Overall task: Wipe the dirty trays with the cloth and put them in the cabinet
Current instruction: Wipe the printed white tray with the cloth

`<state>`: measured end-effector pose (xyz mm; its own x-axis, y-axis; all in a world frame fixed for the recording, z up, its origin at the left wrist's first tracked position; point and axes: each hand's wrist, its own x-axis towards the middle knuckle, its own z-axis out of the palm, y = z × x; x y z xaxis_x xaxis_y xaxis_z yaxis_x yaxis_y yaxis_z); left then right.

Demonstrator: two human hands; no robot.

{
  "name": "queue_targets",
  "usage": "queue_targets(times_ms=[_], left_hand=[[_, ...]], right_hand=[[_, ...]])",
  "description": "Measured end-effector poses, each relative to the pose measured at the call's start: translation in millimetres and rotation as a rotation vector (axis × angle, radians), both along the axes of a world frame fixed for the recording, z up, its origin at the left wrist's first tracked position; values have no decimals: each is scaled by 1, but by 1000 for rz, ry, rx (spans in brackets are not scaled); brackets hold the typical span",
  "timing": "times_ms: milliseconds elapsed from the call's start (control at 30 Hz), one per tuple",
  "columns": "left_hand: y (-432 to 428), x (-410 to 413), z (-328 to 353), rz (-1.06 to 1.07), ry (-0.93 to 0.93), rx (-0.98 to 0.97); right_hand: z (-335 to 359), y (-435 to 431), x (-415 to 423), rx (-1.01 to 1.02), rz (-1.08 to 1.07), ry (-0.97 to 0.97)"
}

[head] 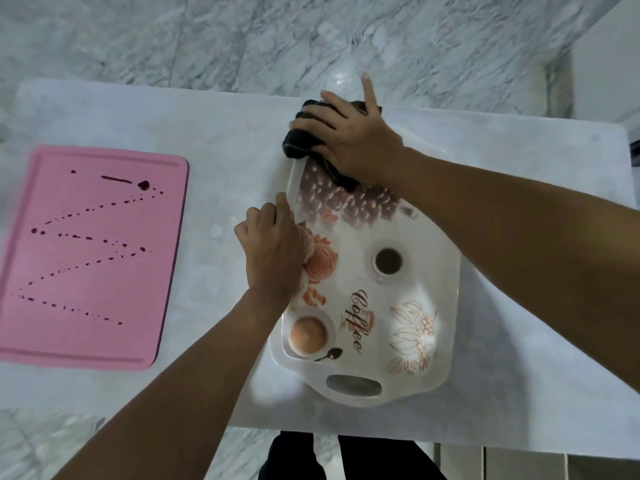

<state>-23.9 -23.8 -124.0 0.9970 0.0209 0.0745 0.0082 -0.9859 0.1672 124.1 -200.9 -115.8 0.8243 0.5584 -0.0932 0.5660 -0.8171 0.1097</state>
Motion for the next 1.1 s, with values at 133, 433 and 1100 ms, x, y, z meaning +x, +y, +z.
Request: queue_targets(times_ms=[133, 433, 1100], left_hand=[[0, -1, -2, -8, -34, 29], [0, -3, -5, 37, -133, 111], [47, 50, 45, 130, 629, -560]], right_hand=[[-3, 14, -7, 71, -38, -21], [-14, 45, -47, 265, -194, -10], [3, 76, -118, 471, -408, 217]])
